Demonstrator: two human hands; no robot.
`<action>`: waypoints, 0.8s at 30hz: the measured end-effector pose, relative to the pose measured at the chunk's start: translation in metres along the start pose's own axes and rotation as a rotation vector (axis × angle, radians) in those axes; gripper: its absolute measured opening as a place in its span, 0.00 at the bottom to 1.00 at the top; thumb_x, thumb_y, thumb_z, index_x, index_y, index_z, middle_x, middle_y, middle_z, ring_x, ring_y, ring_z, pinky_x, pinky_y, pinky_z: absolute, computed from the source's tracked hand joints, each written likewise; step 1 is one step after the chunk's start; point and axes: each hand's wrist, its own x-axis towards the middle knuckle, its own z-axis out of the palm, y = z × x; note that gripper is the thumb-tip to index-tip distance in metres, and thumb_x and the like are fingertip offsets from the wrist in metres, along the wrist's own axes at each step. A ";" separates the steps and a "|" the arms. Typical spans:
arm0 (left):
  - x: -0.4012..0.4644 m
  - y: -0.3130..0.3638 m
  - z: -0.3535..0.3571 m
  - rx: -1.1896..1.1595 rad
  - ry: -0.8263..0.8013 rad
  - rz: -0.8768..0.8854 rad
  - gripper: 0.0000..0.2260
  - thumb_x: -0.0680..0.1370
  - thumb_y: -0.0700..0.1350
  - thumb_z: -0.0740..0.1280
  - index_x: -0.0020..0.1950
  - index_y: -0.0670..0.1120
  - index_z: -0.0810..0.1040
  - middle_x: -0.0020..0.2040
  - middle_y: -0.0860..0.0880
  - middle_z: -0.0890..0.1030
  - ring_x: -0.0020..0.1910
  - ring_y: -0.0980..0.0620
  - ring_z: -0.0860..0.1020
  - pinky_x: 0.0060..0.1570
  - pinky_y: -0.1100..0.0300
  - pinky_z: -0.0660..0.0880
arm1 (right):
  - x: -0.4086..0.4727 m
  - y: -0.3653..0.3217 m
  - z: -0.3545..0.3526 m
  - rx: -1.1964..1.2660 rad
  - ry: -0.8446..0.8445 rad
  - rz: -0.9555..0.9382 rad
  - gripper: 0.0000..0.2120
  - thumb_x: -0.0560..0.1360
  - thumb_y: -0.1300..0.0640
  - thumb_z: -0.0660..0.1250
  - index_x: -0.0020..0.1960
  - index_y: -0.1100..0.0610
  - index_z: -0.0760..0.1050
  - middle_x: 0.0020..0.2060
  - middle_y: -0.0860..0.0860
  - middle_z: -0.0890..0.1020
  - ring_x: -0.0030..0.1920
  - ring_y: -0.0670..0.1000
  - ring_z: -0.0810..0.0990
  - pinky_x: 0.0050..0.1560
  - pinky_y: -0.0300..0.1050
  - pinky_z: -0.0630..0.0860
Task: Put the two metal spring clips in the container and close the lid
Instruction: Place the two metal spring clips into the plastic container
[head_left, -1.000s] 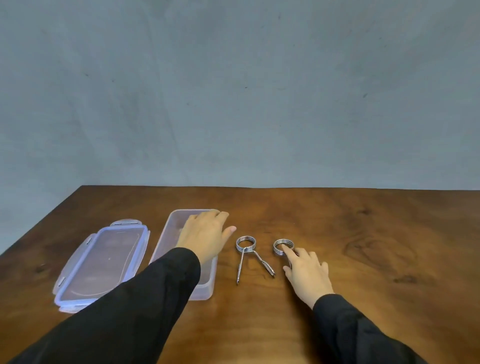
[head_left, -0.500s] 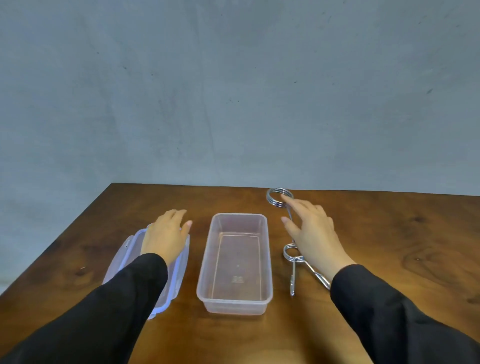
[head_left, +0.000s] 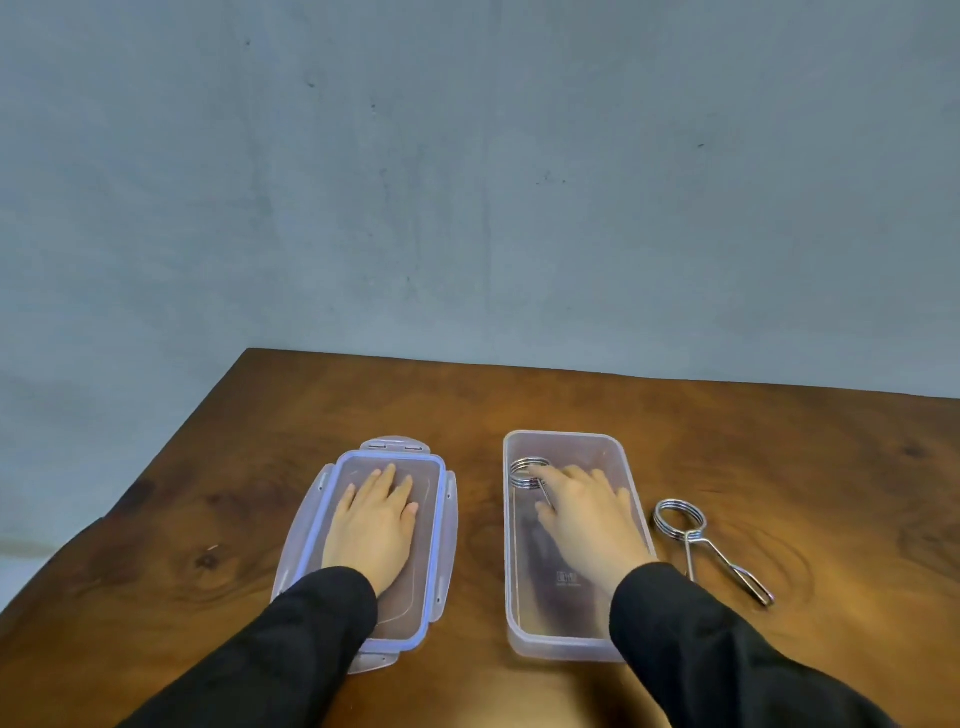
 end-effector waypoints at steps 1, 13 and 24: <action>0.000 0.000 0.002 0.002 0.002 0.000 0.23 0.85 0.54 0.47 0.80 0.52 0.58 0.81 0.51 0.58 0.80 0.50 0.55 0.79 0.51 0.47 | 0.000 0.000 0.004 -0.007 -0.009 0.008 0.21 0.82 0.51 0.61 0.74 0.40 0.66 0.68 0.46 0.77 0.68 0.55 0.71 0.66 0.59 0.67; 0.002 0.000 0.002 -0.015 0.003 -0.021 0.24 0.84 0.56 0.50 0.79 0.53 0.60 0.81 0.52 0.60 0.80 0.50 0.57 0.78 0.51 0.48 | 0.005 0.007 0.028 -0.056 -0.057 0.005 0.25 0.81 0.53 0.66 0.76 0.43 0.65 0.72 0.48 0.74 0.72 0.57 0.70 0.70 0.58 0.68; 0.004 -0.004 0.002 0.006 -0.001 -0.020 0.24 0.84 0.55 0.51 0.79 0.52 0.60 0.80 0.51 0.62 0.79 0.49 0.60 0.78 0.50 0.51 | -0.012 0.054 -0.051 0.171 0.402 0.047 0.20 0.81 0.47 0.64 0.71 0.52 0.74 0.65 0.51 0.78 0.64 0.54 0.77 0.61 0.50 0.77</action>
